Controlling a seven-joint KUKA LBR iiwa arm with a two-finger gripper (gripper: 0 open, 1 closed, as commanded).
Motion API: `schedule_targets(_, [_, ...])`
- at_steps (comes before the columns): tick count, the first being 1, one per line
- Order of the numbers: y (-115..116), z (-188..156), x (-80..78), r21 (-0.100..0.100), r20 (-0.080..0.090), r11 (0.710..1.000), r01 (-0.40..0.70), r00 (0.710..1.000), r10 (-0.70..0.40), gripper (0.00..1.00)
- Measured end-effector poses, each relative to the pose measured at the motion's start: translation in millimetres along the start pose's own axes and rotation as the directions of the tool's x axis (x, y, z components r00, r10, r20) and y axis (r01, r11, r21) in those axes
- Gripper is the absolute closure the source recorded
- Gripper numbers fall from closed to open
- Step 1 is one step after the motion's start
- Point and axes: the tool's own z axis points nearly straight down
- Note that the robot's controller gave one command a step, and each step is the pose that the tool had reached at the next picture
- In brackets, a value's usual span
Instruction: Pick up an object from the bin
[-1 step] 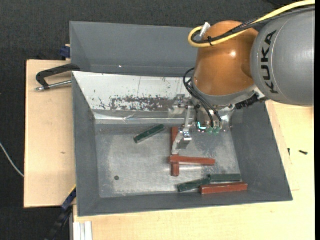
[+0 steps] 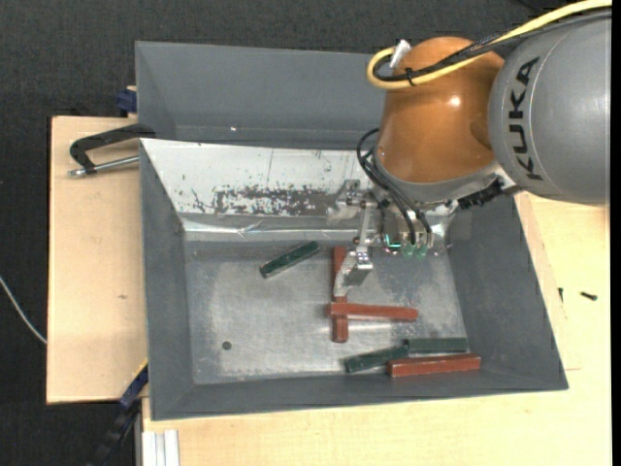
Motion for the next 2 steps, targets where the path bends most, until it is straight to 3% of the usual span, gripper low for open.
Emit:
schedule_targets(1, [-31,32,29.7,-0.001,0.004,0.998,0.056,0.998,-0.056,0.0])
schedule_targets(2, [-38,98,42.8,0.001,0.004,0.997,0.075,0.997,-0.075,0.0])
